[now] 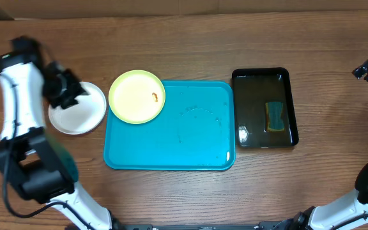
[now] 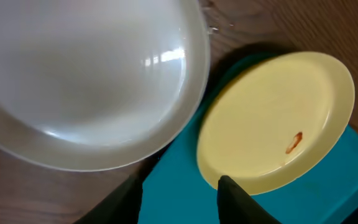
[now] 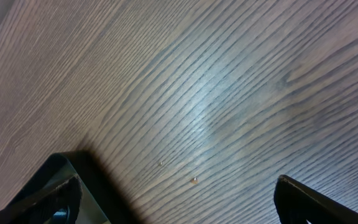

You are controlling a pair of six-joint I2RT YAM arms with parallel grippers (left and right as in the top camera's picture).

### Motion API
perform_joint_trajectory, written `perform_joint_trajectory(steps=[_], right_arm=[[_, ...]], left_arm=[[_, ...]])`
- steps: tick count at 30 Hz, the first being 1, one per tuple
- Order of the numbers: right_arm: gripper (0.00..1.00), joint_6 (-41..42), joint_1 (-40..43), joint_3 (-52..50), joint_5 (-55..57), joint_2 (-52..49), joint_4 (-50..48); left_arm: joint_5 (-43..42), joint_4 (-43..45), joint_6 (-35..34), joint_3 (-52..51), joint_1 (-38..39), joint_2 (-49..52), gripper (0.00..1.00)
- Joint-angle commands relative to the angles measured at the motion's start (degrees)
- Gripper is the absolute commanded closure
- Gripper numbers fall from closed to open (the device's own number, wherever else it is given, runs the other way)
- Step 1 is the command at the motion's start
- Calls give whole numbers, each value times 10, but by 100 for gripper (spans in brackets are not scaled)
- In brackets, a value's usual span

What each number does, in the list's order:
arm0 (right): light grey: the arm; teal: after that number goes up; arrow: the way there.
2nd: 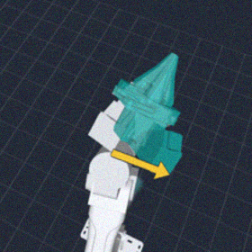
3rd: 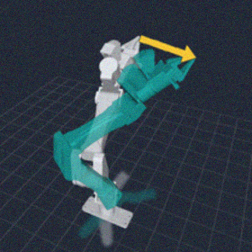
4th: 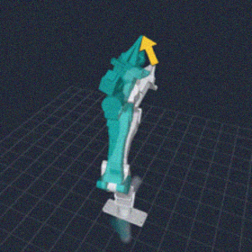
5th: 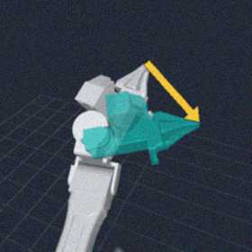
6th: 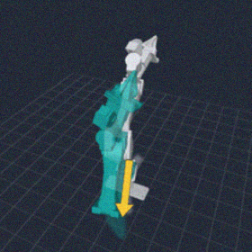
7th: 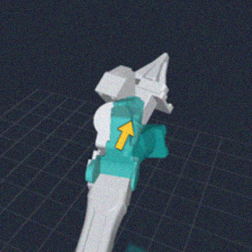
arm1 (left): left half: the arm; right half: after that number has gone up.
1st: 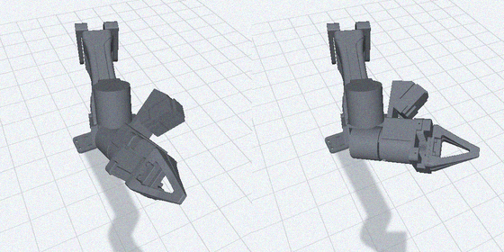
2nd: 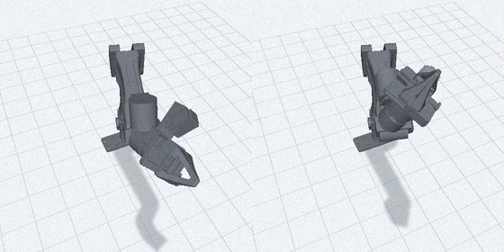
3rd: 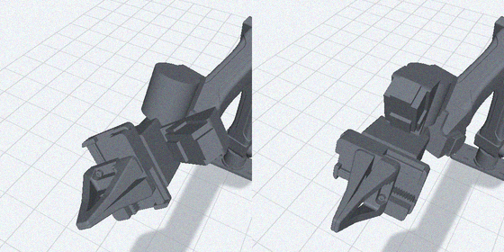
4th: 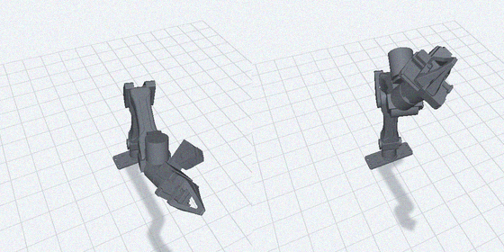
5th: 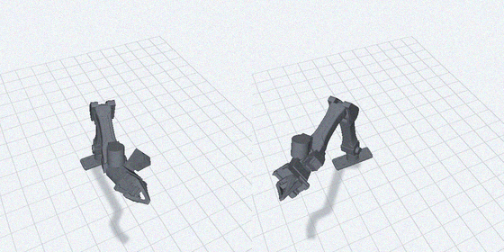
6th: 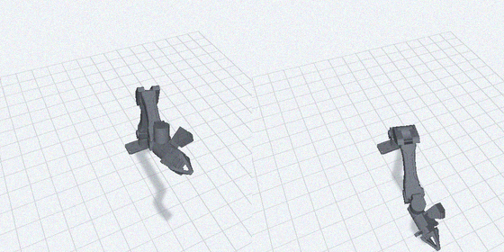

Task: Clean dirty plates on tray and stack at the side
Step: 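Move the left gripper to the yellow plate and grasp its rim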

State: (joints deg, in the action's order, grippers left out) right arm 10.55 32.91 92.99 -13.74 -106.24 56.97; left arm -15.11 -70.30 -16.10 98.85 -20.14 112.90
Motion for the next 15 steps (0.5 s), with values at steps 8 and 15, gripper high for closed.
perform_joint_trajectory(steps=[8,15], right_arm=[[0,4,-1,8,-5,7,-3],[0,4,-1,8,-5,7,-3]], left_arm=[[166,37,15,5,152,5,55],[168,46,16,2,157,19,66]])
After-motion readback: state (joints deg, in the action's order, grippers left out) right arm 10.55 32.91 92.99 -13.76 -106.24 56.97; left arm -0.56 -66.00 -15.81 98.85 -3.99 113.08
